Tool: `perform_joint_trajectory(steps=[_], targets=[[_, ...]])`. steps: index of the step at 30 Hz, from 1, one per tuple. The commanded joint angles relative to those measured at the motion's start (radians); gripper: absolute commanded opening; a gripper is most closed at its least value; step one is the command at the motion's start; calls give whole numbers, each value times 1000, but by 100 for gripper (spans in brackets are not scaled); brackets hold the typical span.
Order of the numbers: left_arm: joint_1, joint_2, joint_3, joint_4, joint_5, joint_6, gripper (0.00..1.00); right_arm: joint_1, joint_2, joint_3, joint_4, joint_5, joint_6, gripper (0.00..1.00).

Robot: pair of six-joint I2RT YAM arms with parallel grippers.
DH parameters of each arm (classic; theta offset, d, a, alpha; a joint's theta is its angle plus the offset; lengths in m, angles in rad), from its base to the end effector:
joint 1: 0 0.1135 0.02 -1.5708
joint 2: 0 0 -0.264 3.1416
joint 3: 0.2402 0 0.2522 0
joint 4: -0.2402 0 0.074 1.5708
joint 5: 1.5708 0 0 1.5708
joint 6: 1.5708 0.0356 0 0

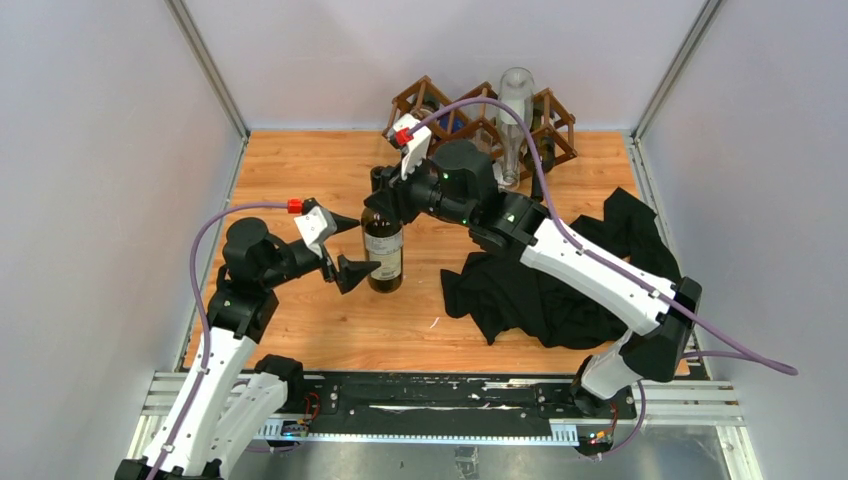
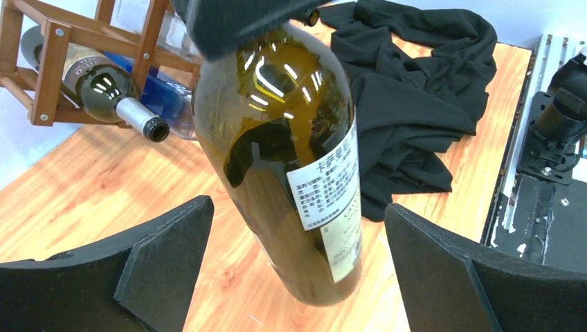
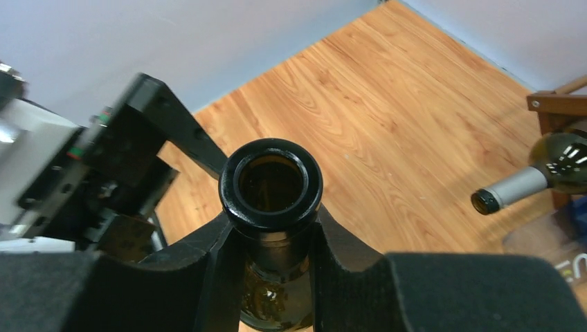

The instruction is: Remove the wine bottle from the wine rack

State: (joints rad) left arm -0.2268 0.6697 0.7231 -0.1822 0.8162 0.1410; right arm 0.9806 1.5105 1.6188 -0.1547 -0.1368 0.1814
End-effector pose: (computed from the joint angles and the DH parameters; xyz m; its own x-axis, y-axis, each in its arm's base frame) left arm 0.1423 -0.0595 0.3377 -0.0033 0.0996 -0.9950 0.8671 0.4959 0.0467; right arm 0.1909 0.2937 0.4581 -0.1876 0.0411 -0.9814 -0.8795 0.4379 0.1864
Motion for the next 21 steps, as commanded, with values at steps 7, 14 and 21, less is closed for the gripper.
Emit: perform_joint_trajectory(steps=[7, 14, 21], targets=[[-6, 21, 41, -53, -48, 19, 100, 5, 68, 12, 104, 80, -148, 0], [-6, 17, 28, -88, -66, 50, 100, 4, 122, -31, 201, 113, -178, 0], [-4, 38, -4, -102, -125, 79, 100, 3, 139, -82, 289, 135, -178, 0]])
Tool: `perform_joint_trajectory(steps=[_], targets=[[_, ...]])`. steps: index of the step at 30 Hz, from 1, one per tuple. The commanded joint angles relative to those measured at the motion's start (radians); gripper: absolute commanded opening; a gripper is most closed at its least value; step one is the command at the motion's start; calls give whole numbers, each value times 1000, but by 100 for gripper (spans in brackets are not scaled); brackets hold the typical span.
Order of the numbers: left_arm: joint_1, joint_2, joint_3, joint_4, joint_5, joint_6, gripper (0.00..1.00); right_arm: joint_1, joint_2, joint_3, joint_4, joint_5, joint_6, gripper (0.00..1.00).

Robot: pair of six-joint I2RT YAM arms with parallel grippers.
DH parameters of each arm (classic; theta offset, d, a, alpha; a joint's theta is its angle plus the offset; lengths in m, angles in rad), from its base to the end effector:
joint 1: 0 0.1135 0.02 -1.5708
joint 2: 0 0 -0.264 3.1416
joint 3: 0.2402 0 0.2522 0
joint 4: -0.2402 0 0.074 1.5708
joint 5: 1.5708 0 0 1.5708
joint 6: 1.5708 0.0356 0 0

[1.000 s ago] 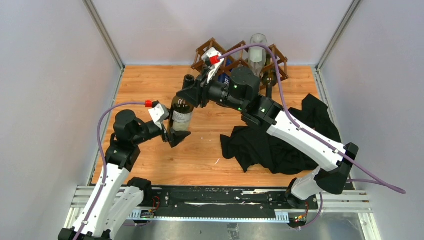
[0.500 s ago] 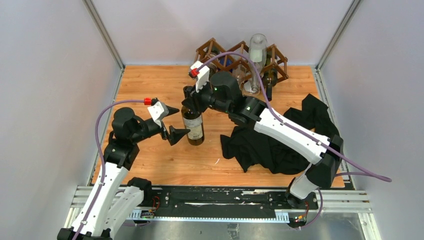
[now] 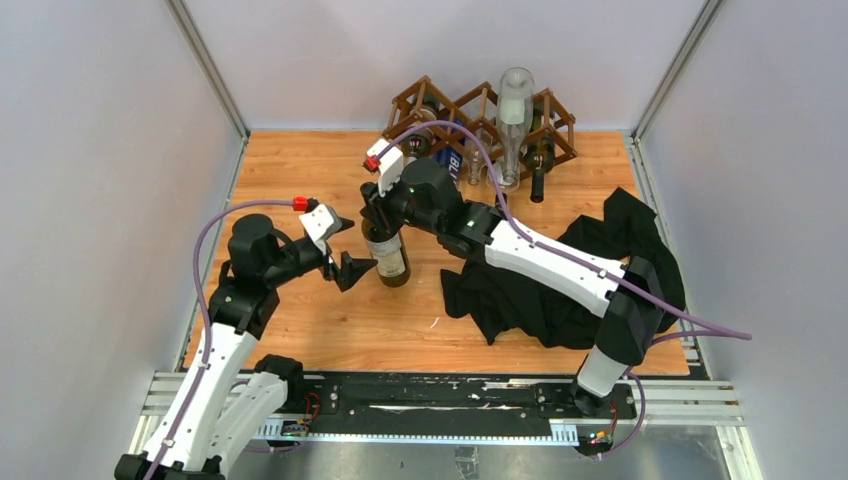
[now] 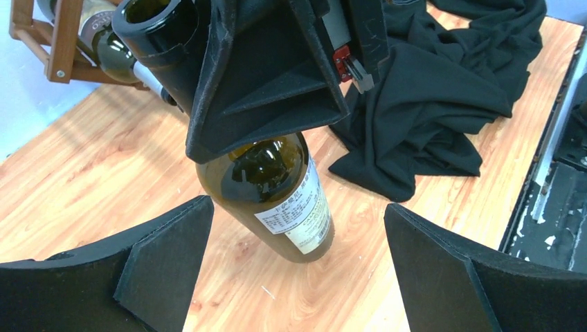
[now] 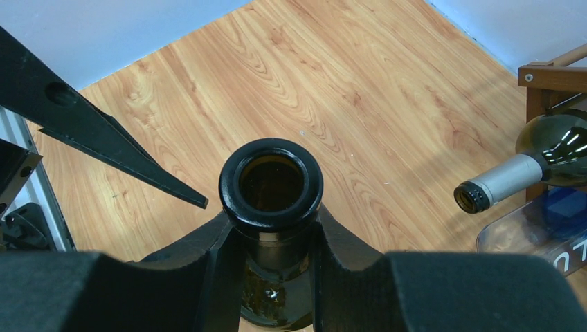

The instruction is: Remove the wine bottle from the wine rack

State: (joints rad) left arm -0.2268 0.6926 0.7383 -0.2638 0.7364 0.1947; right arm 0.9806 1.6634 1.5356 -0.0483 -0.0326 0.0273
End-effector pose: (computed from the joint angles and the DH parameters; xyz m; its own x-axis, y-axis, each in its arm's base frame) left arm 0.1474 -0.0586 0.3315 -0.0510 0.1589 -0.9860 0.8311 0.5542 0.0463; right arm 0.2233 0.3354 0.3855 -0.1206 -0.1310 -0.9840 -0.8453 0.5334 0.0326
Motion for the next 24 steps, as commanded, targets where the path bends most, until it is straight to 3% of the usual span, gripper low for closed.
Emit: perform_joint_trajectory(steps=[1, 16, 24], targets=[[0, 22, -26, -20, -54, 25, 100, 4, -12, -9, 191, 32, -23, 0], [90, 49, -75, -25, -34, 28, 100, 4, -5, -190, 452, 100, -64, 0], [90, 70, -57, -39, -45, 39, 100, 4, -16, -253, 484, 95, -52, 0]])
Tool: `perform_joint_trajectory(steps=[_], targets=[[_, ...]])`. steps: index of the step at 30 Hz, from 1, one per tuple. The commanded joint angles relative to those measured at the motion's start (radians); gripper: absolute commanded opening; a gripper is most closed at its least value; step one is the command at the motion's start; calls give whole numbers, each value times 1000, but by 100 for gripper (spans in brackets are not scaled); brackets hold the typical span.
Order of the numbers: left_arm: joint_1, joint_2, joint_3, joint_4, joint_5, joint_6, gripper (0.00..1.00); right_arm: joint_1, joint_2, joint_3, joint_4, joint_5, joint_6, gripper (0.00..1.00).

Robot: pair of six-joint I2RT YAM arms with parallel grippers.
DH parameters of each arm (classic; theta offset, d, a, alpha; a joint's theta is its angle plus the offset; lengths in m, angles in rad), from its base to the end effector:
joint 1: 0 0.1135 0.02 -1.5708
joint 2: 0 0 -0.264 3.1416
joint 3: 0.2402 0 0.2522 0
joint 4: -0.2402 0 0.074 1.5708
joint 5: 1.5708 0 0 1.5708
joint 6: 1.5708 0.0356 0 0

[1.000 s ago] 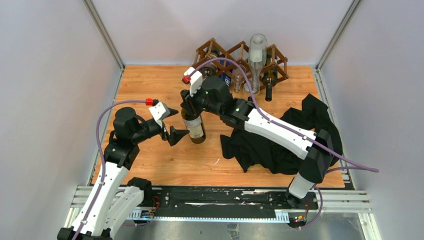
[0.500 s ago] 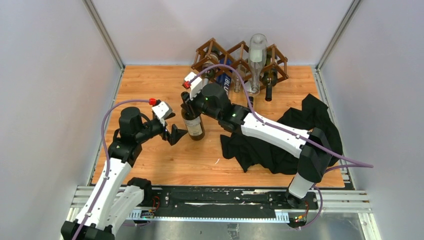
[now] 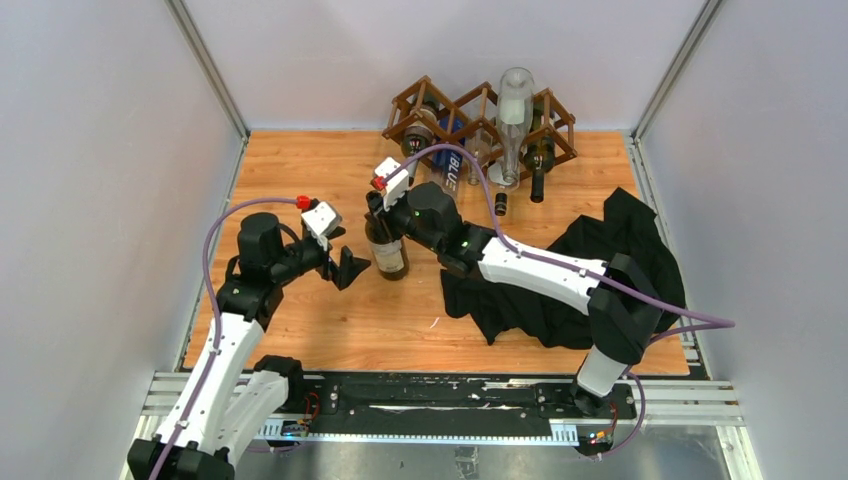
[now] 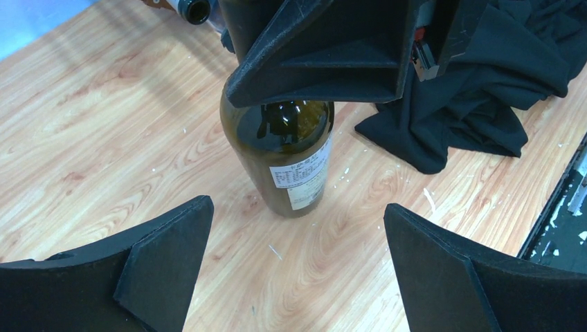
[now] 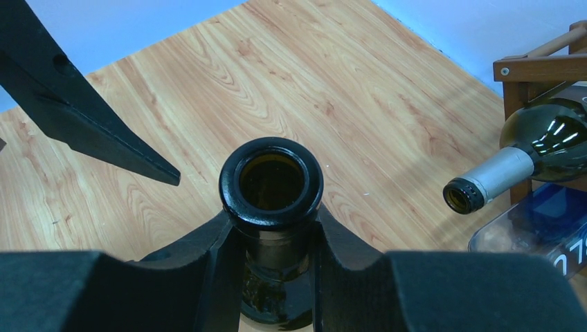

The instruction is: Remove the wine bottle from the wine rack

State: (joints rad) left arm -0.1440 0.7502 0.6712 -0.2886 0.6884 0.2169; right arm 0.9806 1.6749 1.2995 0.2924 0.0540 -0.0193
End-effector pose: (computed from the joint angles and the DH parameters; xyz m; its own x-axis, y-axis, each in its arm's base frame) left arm 0.1655 -0.0469 0.2975 -0.1972 0.1965 -0.9605 0.7577 0.6522 -0.0221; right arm 0.2278 0.3367 0.3330 -0.0307 -0.0804 -0.9963 -0.8004 0.5990 -0.0237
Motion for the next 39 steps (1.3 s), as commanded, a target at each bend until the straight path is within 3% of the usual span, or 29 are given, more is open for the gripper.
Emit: perform_joint_trajectory(steps=[1, 7, 10, 11, 20, 25, 31, 36, 39], targets=[[7, 13, 13, -12, 1, 19, 100, 4, -34, -28, 140, -1, -4, 2], [7, 32, 44, -8, -30, 58, 100, 5, -86, -107, 141, -20, 50, 38], [7, 47, 62, -13, -20, 48, 100, 5, -117, -126, 115, -22, 73, 84], [7, 54, 70, -14, -14, 42, 100, 5, -124, -130, 105, -23, 79, 86], [7, 165, 171, 14, 50, -41, 99, 3, -309, -183, -26, -34, 141, 91], [-9, 268, 267, 35, 77, -111, 93, -6, -477, -256, -158, 42, 200, 92], [-80, 368, 341, 89, -8, -163, 92, -19, -628, -349, -230, 132, 260, 93], [-106, 445, 412, 41, -30, -152, 87, -20, -688, -380, -256, 164, 285, 93], [-122, 476, 417, 52, -32, -162, 79, -20, -698, -380, -267, 186, 285, 93]])
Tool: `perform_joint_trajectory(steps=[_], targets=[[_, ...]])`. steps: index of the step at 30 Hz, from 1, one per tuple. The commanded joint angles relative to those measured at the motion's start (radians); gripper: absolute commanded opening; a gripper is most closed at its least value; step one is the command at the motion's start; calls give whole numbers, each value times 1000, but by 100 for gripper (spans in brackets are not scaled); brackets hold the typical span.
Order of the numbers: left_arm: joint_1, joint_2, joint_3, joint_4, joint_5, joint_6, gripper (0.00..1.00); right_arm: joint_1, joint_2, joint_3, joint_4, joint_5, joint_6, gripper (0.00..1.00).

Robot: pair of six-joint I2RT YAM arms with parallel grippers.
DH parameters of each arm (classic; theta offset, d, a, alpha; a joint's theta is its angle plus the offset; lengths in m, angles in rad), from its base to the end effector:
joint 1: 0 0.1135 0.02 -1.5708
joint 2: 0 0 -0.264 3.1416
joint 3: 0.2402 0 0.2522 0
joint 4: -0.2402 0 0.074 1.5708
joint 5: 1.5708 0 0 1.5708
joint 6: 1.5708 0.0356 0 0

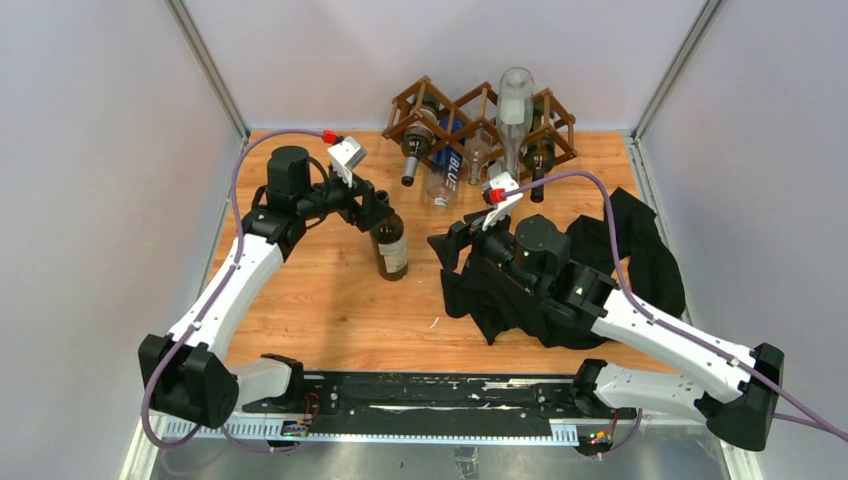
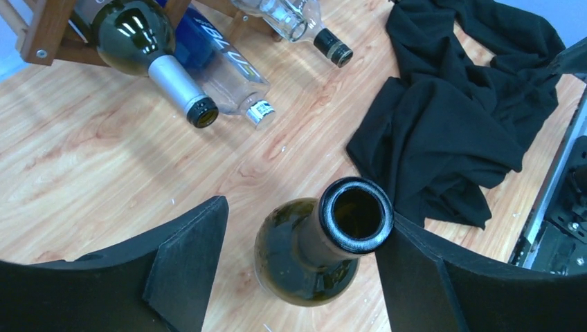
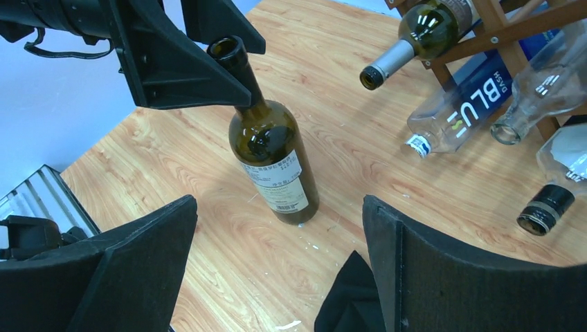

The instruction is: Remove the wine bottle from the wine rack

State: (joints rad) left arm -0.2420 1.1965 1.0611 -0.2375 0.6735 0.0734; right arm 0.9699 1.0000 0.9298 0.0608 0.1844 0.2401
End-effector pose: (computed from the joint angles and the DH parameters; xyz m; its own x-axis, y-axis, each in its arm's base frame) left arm 0.2560 -0.0861 0.3485 -0.2977 0.1325 -0.9454 0.7752 0.6116 -0.1583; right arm 0.1382 0.1901 0.3773 -0.1733 0.1606 -0.9717 -0.6856 0.6886 0.2361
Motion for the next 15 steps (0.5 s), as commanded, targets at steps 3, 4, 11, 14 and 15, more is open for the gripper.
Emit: perform_joint_trajectory(steps=[3, 4, 11, 14, 15], targets=[[-41, 44, 11, 14, -14, -14, 74, -10, -24, -3, -46, 71, 27, 93], [-51, 46, 2, 15, -16, -1, 72, -10, -23, 2, -54, 80, 22, 93], [-62, 75, 8, 21, -78, 41, 35, -10, -21, 15, -56, 105, 9, 92], [-62, 86, 11, 25, -82, 40, 26, -10, -18, 22, -58, 109, 3, 90], [-62, 87, 10, 30, -83, 39, 22, -10, -18, 24, -57, 107, 2, 89]])
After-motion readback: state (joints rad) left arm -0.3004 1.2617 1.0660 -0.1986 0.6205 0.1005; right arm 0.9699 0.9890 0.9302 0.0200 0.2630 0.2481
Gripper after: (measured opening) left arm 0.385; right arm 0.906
